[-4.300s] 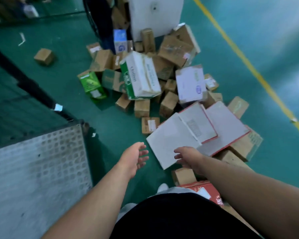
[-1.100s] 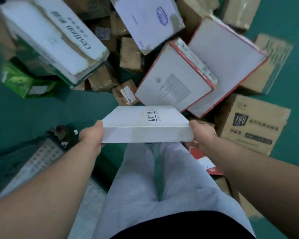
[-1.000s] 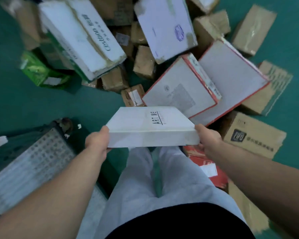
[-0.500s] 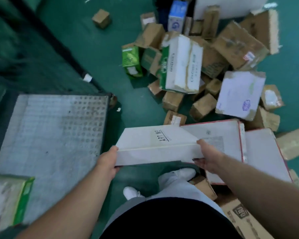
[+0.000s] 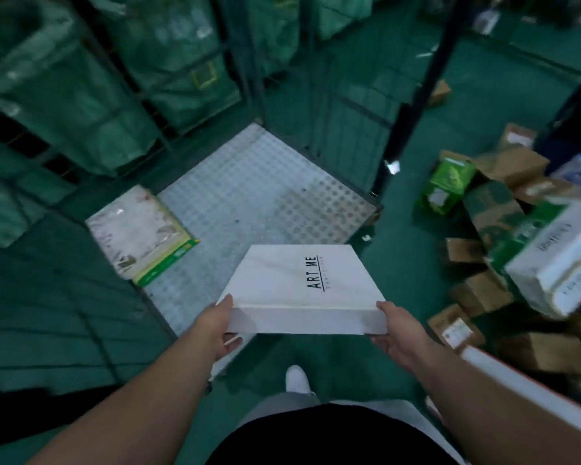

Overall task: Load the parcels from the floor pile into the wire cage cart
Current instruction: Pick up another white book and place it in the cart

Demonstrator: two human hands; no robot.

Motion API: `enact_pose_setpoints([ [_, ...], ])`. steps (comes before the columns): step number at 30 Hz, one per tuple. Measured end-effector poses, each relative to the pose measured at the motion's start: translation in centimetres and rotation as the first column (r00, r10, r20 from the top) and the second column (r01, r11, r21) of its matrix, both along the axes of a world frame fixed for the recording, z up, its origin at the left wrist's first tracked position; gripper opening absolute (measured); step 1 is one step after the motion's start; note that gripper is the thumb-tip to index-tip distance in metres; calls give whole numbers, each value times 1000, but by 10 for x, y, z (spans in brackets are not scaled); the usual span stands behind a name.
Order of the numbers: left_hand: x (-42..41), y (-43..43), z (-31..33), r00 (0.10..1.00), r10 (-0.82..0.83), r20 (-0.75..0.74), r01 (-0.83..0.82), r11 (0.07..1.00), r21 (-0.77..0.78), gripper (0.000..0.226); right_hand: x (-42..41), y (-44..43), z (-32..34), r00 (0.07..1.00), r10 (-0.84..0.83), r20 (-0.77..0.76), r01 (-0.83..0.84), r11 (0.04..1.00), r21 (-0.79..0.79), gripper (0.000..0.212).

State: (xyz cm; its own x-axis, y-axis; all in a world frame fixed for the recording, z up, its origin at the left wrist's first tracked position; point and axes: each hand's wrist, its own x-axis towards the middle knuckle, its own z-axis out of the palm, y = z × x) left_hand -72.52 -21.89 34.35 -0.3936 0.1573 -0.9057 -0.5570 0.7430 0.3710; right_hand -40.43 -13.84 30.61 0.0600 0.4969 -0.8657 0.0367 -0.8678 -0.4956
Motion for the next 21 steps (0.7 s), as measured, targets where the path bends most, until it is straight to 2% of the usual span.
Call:
enact_pose_setpoints([
  [5, -61, -45, 0, 977, 214, 25, -215, 975, 53, 40, -81, 8, 14, 987, 160, -12, -160, 986, 42, 25],
  [9, -82, -64, -12, 926, 364, 94, -372, 925, 78, 26, -126, 36, 14, 961, 277, 4, -277, 959, 57, 27],
  [15, -119, -64, -24, 831, 527, 178, -530, 847, -36, 52, -192, 87, 2, 875, 483, -34, -483, 875, -4, 24],
  [21, -175, -27, -35, 763, 637, 107, -635, 770, -59, 49, -280, 161, -11, 776, 627, -68, -630, 770, -99, 15],
])
